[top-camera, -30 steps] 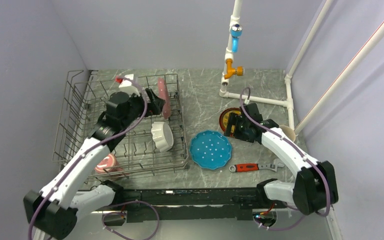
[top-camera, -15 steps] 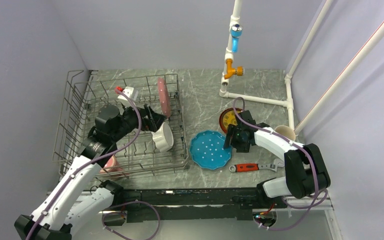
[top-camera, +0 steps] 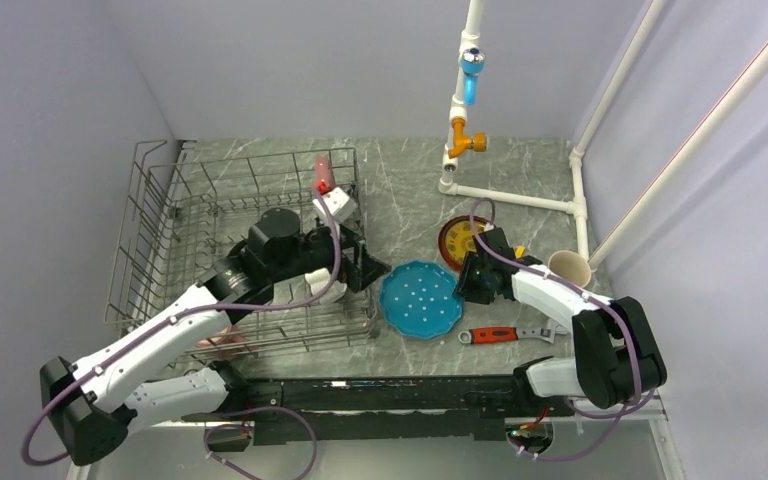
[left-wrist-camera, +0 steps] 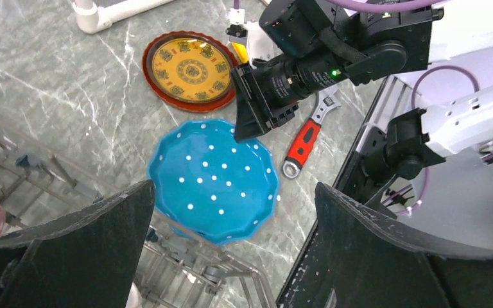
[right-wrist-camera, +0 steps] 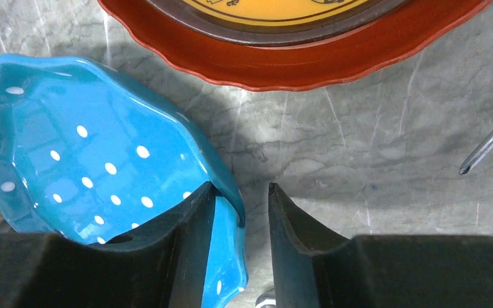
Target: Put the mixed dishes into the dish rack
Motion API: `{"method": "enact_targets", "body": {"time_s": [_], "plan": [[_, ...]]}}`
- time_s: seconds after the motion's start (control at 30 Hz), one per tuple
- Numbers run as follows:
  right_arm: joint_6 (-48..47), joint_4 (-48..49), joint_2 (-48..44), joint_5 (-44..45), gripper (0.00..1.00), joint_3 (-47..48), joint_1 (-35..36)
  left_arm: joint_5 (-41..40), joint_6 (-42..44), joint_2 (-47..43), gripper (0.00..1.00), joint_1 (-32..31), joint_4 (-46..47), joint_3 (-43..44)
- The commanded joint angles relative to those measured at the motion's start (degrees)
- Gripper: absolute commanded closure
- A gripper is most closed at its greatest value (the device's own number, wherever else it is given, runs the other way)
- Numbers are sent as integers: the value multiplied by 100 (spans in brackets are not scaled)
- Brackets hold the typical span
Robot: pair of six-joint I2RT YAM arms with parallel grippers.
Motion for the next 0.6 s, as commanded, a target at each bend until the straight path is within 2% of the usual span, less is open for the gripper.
{"method": "enact_targets", "body": {"time_s": [0.0,0.23,0.3,0.37,0.47,0.57], "plan": [[65,40,40,171,63,-162,48,-886,665,345,1,-667,-196,617],[116,148,83,179,71,-184,104,-2621,1613,1218,1,-2045,-991,1454],[119,67,62,182,78,-171,108,-2873,1611,1442,1,-2230,-1144,1624],[92,-66,-64,173,89,-146,110,-2896,1578,1582,1,-2361,-1081,1632],[3,-298,-320,195,99,-73,99,-2672,1528,1740,1,-2497,-786,1530],[-61,-618,-494,200,100,111,106,-2583,1615,2090,1,-2731,-705,1598]]}}
